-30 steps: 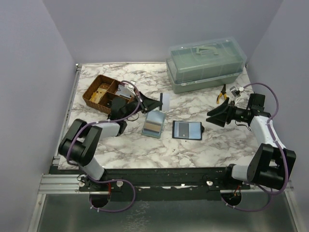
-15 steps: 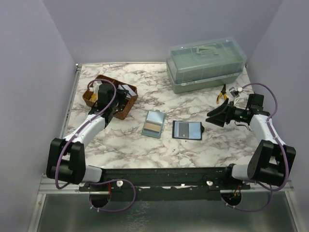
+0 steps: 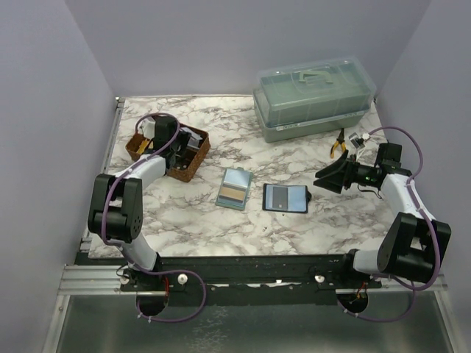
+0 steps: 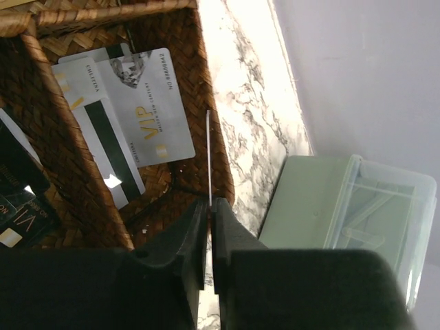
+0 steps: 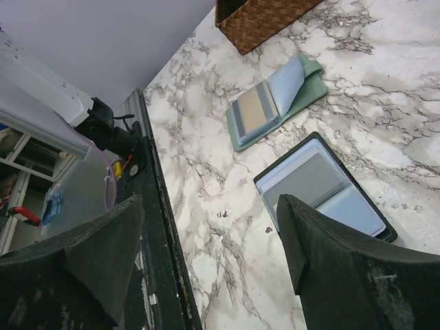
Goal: Take the credit cards out of the card holder
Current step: Place the credit card in the storage box.
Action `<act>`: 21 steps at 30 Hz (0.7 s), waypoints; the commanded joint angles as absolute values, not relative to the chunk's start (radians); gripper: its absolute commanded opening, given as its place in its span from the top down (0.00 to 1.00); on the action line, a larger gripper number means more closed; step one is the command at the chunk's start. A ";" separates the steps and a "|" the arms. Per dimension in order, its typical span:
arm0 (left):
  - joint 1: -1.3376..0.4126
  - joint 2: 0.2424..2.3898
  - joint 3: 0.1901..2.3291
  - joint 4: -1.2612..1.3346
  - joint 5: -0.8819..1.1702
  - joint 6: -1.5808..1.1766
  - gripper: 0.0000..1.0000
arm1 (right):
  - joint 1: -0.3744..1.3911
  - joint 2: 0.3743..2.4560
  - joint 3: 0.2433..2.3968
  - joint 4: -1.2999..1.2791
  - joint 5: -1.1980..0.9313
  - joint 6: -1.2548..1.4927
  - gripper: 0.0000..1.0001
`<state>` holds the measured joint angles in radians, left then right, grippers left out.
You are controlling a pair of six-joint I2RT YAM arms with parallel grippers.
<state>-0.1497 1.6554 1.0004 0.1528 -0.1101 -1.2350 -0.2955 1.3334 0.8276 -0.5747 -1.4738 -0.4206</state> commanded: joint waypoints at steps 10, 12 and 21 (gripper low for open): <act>-0.134 1.622 1.029 0.076 -0.155 -1.283 0.28 | -0.295 1.339 0.851 -0.597 -1.481 -0.448 0.15; -0.134 1.564 1.019 0.054 -0.162 -1.256 0.25 | -0.295 1.340 0.852 -0.597 -1.479 -0.451 0.15; -0.052 1.317 0.773 0.355 0.204 -1.181 0.01 | -0.295 1.318 0.885 -0.711 -1.442 -0.622 0.15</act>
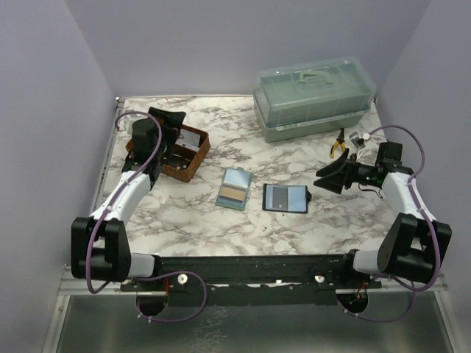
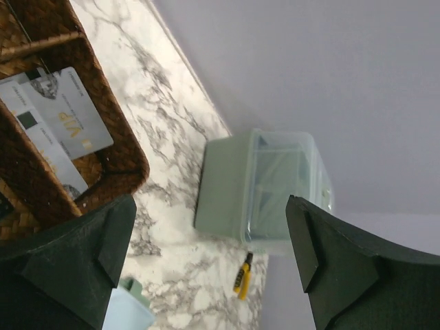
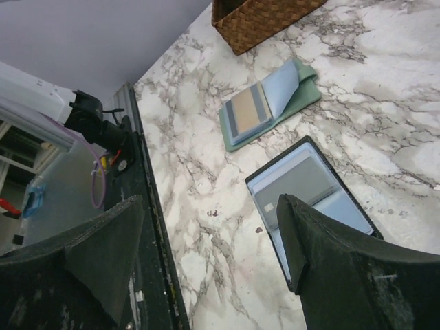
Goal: Take the credit cards out of the card holder
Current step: Place the credit card in the storage box, then reset both arms
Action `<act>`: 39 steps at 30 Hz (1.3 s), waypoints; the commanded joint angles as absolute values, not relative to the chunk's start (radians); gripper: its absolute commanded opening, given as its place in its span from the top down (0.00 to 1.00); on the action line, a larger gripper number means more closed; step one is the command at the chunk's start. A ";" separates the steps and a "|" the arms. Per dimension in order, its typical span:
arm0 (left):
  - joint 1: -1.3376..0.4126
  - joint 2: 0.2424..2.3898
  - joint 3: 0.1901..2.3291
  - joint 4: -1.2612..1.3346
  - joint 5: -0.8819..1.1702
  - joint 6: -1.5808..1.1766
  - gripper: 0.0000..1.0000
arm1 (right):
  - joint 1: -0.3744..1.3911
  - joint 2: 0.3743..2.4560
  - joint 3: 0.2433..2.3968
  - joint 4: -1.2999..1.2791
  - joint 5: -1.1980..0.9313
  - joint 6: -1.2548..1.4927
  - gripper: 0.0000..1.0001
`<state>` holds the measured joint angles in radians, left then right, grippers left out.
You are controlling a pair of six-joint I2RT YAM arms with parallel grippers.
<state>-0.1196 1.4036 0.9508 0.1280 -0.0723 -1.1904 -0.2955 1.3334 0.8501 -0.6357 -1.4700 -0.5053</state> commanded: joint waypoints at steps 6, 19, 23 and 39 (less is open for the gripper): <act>-0.024 1.259 0.696 0.514 0.593 -1.173 0.06 | -0.298 1.237 0.850 -0.667 -1.358 -0.674 0.15; -0.099 0.987 0.609 0.288 0.730 -0.997 0.01 | -0.380 1.139 0.809 -0.649 -1.344 -0.717 0.14; -0.099 0.909 0.544 0.299 0.640 -1.059 0.01 | -0.399 1.117 0.806 -0.631 -1.335 -0.695 0.14; -0.206 0.921 0.450 0.358 0.722 -1.053 0.01 | -0.433 1.113 0.807 -0.630 -1.335 -0.700 0.14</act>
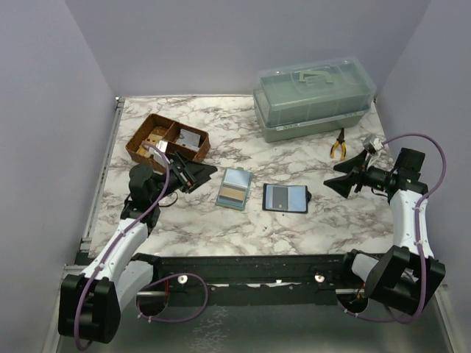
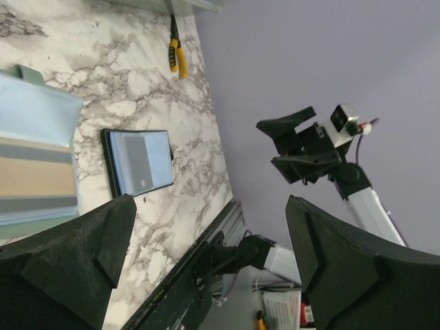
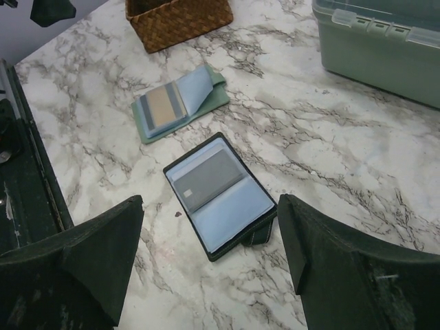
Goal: Take the credit cards out of the card holder
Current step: Reset both arms
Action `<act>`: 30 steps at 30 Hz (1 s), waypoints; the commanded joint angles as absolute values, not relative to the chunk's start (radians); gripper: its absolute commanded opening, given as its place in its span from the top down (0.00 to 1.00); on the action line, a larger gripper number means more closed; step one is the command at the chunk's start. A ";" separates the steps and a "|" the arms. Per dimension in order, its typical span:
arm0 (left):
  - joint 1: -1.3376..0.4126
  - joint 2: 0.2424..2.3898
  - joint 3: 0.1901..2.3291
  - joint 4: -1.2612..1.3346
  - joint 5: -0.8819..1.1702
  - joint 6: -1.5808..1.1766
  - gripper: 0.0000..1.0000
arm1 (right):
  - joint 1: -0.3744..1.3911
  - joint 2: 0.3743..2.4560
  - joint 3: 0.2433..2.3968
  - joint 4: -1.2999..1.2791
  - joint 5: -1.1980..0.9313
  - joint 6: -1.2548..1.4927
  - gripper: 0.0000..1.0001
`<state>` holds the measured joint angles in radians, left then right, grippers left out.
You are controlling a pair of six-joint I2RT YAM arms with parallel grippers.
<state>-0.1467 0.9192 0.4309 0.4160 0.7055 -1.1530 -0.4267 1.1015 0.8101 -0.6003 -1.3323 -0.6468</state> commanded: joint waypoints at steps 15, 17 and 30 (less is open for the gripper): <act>-0.234 0.958 0.678 -0.091 0.457 -0.686 0.01 | -0.433 1.029 0.839 -0.474 -1.106 -0.446 0.09; -0.177 0.978 0.723 -0.135 0.452 -0.663 0.01 | -0.434 1.006 0.865 -0.451 -1.011 -0.400 0.05; -0.048 0.800 0.856 -0.316 0.368 -0.584 0.01 | -0.434 0.952 0.980 -0.463 -0.795 -0.093 0.01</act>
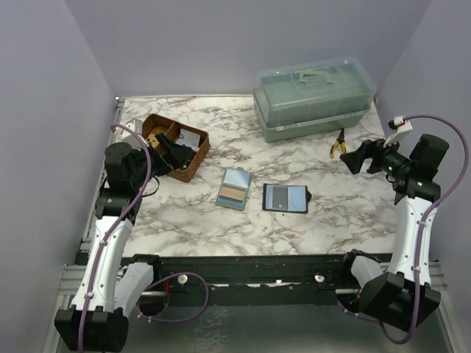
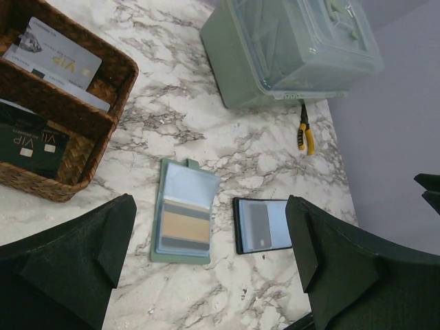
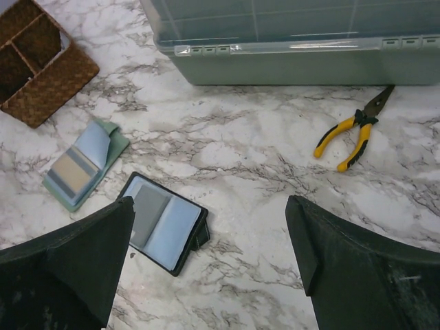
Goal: Take the credit cards out of the card holder
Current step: Reset both arms
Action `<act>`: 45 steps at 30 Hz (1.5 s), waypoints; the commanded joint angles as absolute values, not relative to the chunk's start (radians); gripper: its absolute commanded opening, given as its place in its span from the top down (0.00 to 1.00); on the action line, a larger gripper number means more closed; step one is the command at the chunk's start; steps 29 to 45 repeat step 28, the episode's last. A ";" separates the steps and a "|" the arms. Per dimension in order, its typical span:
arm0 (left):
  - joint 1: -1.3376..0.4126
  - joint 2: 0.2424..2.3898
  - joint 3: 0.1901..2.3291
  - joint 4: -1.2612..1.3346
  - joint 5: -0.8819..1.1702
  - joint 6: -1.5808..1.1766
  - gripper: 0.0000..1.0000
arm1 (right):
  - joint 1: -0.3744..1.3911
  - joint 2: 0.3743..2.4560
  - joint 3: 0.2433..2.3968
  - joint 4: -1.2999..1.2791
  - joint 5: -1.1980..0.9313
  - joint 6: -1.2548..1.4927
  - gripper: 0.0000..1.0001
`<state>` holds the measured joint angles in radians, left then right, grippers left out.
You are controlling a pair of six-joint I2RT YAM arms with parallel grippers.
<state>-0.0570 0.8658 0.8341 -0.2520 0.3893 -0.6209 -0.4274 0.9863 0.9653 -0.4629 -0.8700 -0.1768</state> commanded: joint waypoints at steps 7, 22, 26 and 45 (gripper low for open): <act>-0.049 0.761 0.892 -0.358 0.424 -0.615 0.01 | -0.433 0.936 1.018 -0.555 -0.868 -0.128 0.01; -0.049 0.767 0.954 -0.434 0.387 -0.565 0.01 | -0.433 0.879 1.087 -0.530 -0.640 0.084 0.01; -0.049 0.765 0.957 -0.440 0.381 -0.562 0.01 | -0.433 0.863 1.083 -0.513 -0.647 0.075 0.01; -0.049 0.765 0.955 -0.441 0.378 -0.562 0.01 | -0.433 0.867 1.084 -0.512 -0.650 0.069 0.01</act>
